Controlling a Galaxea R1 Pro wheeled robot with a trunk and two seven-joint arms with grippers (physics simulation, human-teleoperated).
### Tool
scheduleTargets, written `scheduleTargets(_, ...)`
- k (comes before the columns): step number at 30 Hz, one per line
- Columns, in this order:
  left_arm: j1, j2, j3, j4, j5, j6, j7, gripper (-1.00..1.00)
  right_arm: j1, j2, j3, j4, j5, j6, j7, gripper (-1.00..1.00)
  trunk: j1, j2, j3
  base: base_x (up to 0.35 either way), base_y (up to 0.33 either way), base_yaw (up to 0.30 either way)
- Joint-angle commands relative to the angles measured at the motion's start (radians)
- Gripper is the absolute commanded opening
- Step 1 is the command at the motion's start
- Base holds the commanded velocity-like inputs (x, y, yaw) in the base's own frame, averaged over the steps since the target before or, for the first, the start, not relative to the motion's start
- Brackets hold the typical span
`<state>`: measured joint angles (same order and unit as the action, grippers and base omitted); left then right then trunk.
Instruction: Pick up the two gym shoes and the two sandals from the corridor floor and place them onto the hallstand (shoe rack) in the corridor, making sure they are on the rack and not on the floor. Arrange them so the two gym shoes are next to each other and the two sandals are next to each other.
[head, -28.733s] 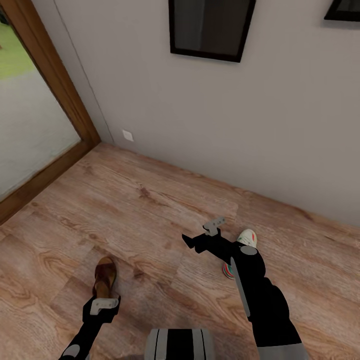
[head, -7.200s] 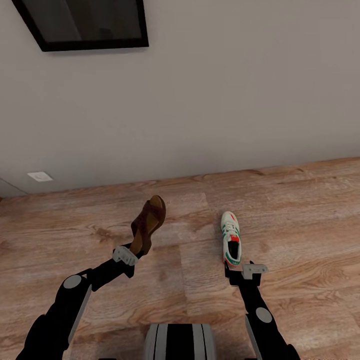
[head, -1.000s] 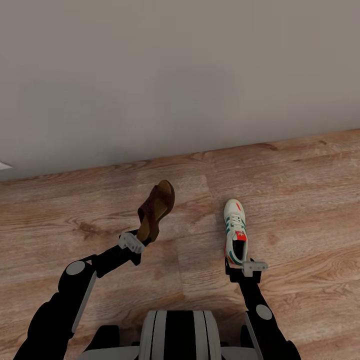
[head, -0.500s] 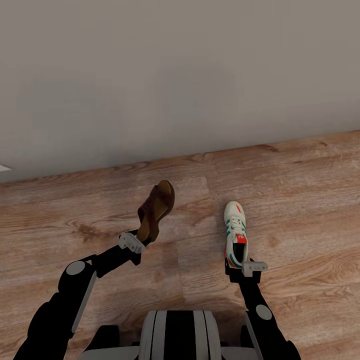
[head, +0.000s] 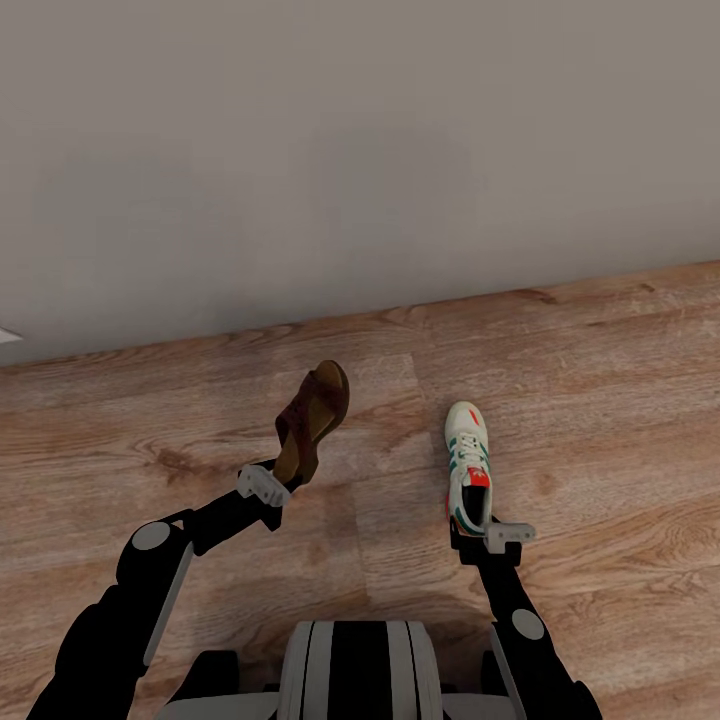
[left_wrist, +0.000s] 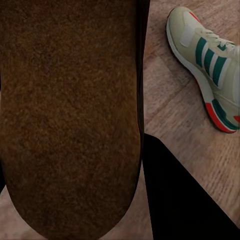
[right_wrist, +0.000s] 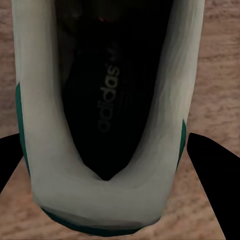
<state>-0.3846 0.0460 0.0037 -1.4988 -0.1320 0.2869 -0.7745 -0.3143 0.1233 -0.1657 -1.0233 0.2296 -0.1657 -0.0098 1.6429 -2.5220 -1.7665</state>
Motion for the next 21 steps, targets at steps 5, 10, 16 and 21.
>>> scheduleTargets(5, 0.0, 0.0, -0.001, -0.001, -0.006, 0.005, -0.006, -1.0, 0.0, 0.001, -0.003, 0.0, 0.008, -0.003, -0.001, -1.0, 0.0, 0.0, 0.0, 0.0, 0.0, 0.0)
scheduleTargets(10, -0.001, 0.0, -0.001, -0.001, -0.006, 0.005, -0.006, -1.0, 0.0, 0.001, -0.003, 0.0, 0.008, -0.003, -0.001, -1.0, 0.0, 0.0, 0.0, 0.0, 0.0, 0.0)
scheduleTargets(16, -0.001, 0.001, 0.001, -0.003, -0.006, 0.005, -0.006, -1.0, 0.0, 0.001, -0.003, 0.0, 0.008, -0.003, -0.001, -1.0, 0.0, 0.0, 0.0, 0.0, 0.0, 0.0)
scheduleTargets(21, 0.0, 0.002, 0.001, -0.003, -0.006, 0.005, -0.006, -1.0, 0.0, 0.001, -0.003, -0.001, 0.008, -0.003, -0.001, -1.0, -0.001, 0.001, 0.011, 0.0, 0.0, 0.0)
